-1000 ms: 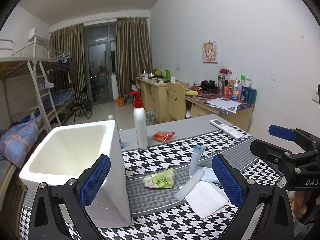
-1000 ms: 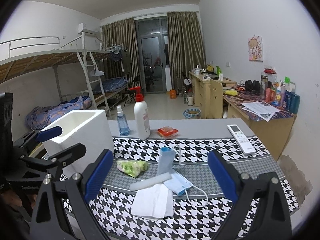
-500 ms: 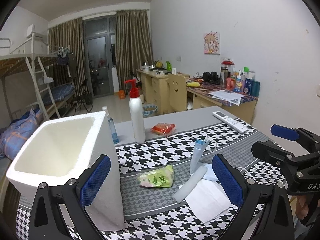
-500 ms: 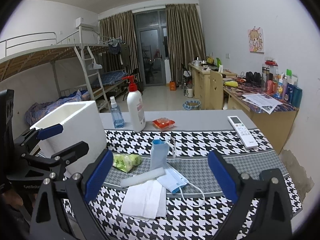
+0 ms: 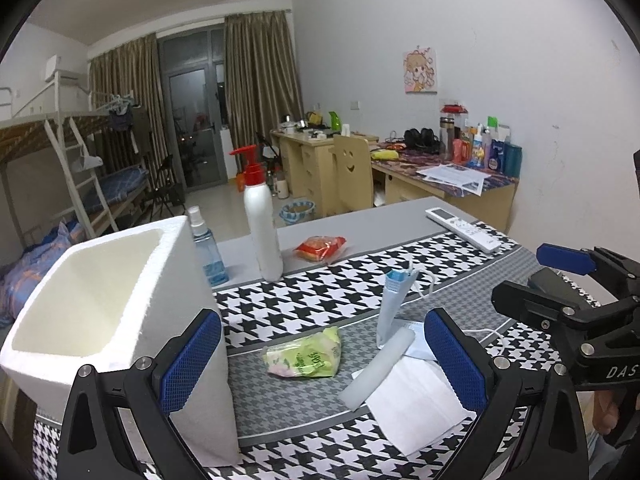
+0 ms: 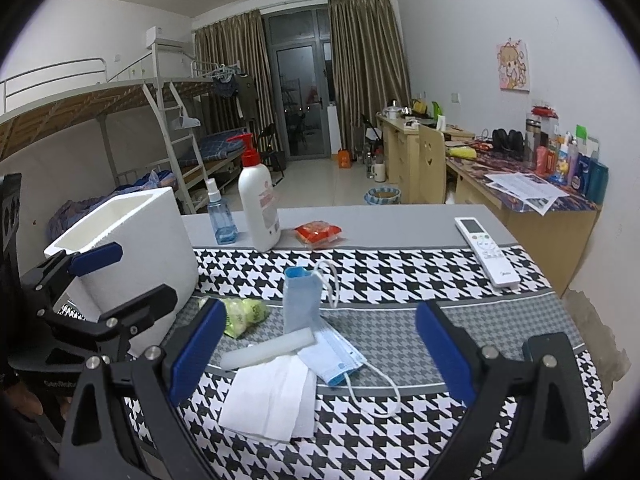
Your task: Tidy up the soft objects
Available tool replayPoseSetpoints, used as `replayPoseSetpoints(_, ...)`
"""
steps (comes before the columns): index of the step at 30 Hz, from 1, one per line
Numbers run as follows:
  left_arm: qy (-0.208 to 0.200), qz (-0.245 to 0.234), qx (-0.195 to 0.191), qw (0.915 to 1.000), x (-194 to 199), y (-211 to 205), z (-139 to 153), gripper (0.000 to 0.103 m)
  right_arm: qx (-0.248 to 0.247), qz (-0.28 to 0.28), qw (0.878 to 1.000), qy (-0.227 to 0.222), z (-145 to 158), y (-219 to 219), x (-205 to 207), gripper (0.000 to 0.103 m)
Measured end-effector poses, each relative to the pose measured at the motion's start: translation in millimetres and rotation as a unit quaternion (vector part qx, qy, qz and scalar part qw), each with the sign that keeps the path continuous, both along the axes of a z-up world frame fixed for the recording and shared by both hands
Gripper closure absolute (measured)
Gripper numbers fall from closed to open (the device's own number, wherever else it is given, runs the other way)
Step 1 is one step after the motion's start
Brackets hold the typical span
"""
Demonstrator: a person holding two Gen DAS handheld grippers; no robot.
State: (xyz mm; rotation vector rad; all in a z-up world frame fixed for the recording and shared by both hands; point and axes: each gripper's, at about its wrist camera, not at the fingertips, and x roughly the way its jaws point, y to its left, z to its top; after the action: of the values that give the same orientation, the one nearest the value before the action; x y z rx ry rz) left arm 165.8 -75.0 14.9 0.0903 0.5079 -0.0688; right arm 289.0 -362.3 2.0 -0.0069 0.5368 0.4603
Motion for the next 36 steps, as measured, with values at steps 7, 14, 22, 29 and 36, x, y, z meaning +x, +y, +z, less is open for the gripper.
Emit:
replayPoseSetpoints(7, 0.001, -0.003, 0.006, 1.0000, 10.0, -11.7, 0.1, 0.001, 0.008, -0.004, 1.000, 0.007, -3.6, -12.2, 10.0, 0.005)
replayPoseSetpoints(14, -0.001, -0.013, 0.010, 0.9999, 19.5, -25.8, -1.3, 0.001, 0.014, -0.010, 1.000, 0.013, -6.1, -25.4, 19.6, 0.005)
replayPoseSetpoints(22, 0.028, -0.007, 0.000, 0.9996, 38.2, -26.7, -17.8, 0.001, 0.005, -0.006, 1.000, 0.027, -13.9, -26.1, 30.5, 0.005)
replayPoseSetpoints(29, 0.046, 0.017, -0.008, 0.9988, 54.3, -16.1, -31.9, 0.001, 0.000, 0.002, 0.999, 0.040, -19.8, -19.8, 40.1, 0.005)
replayPoseSetpoints(36, 0.060, 0.039, -0.007, 0.9974, 61.2, -2.1, -42.6, 0.001, -0.004, 0.023, 0.998, 0.052, -26.5, -6.7, 48.7, 0.005)
